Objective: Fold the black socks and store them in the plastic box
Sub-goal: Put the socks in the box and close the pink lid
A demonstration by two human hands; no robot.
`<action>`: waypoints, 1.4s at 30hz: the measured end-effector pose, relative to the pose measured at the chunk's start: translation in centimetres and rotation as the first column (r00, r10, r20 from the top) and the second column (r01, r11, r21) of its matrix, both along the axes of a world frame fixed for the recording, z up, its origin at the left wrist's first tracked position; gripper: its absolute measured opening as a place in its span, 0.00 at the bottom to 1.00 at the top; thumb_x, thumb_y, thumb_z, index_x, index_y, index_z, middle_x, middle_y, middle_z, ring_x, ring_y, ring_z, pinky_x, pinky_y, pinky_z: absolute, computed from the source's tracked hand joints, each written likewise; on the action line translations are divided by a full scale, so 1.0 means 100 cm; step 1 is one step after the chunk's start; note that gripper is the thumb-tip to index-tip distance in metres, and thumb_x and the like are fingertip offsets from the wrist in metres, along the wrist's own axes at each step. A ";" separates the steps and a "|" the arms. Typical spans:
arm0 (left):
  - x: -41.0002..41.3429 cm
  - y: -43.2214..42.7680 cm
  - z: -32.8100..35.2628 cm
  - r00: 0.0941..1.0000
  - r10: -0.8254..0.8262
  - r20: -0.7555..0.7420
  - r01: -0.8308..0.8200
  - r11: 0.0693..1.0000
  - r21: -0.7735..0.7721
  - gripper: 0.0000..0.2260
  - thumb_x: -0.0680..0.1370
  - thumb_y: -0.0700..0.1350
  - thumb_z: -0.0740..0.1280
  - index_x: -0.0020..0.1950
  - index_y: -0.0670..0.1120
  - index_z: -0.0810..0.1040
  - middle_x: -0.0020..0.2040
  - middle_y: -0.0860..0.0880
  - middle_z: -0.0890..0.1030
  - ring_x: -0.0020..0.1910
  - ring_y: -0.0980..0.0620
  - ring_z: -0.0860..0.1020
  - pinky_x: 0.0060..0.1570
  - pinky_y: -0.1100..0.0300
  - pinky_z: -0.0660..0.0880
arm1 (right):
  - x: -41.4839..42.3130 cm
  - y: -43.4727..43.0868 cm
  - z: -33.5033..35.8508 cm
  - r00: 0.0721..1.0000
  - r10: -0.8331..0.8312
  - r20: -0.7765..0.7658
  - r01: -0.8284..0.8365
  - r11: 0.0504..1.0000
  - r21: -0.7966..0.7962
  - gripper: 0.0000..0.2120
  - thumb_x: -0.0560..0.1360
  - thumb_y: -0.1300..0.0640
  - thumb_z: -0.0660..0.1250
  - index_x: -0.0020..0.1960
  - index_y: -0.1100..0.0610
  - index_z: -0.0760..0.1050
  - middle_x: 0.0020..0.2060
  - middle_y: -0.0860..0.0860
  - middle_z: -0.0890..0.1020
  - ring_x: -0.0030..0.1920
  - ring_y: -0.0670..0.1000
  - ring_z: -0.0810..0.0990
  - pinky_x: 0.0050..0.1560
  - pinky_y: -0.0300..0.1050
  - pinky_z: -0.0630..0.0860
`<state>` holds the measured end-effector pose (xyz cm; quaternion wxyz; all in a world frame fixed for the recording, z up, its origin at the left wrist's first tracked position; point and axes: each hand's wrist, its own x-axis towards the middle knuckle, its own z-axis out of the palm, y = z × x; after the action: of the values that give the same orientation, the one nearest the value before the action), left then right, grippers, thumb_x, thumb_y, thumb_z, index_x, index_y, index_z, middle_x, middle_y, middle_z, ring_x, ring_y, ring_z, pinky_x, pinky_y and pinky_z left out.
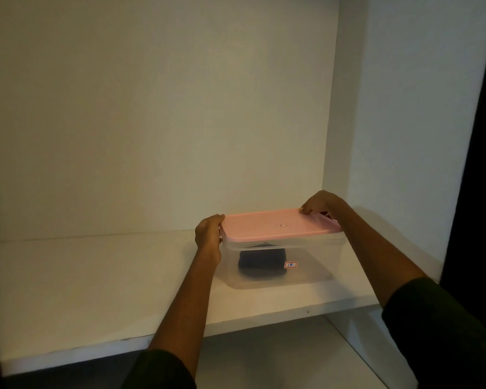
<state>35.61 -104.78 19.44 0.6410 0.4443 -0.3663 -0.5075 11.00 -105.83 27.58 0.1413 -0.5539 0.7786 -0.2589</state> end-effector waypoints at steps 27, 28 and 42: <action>-0.001 -0.009 0.002 0.994 -0.064 0.091 0.064 0.998 -0.003 0.13 0.76 0.42 0.67 0.60 0.42 0.78 0.59 0.40 0.79 0.56 0.40 0.78 0.59 0.46 0.76 | -0.009 0.013 -0.014 0.992 -0.070 -0.103 0.067 0.997 -0.034 0.19 0.74 0.53 0.69 0.59 0.65 0.78 0.58 0.59 0.81 0.58 0.58 0.80 0.60 0.45 0.73; -0.002 -0.009 0.002 0.994 -0.064 0.086 0.064 0.998 0.005 0.14 0.75 0.43 0.68 0.60 0.42 0.78 0.58 0.40 0.80 0.55 0.40 0.79 0.59 0.46 0.77 | -0.010 0.014 -0.014 0.992 -0.073 -0.107 0.069 0.997 -0.043 0.19 0.74 0.54 0.69 0.60 0.64 0.77 0.59 0.59 0.80 0.60 0.58 0.79 0.61 0.45 0.72; -0.007 -0.016 -0.002 0.993 -0.089 0.081 0.091 0.996 -0.016 0.14 0.77 0.44 0.66 0.61 0.42 0.76 0.53 0.42 0.79 0.49 0.44 0.77 0.54 0.51 0.76 | -0.019 0.005 -0.024 0.993 -0.092 0.071 0.092 0.996 -0.009 0.27 0.76 0.51 0.66 0.66 0.70 0.68 0.67 0.62 0.72 0.66 0.62 0.71 0.66 0.51 0.67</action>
<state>34.89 -106.42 19.24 0.6067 0.4410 -0.4165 -0.5138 9.11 -105.34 25.21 0.1533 -0.5088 0.7962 -0.2893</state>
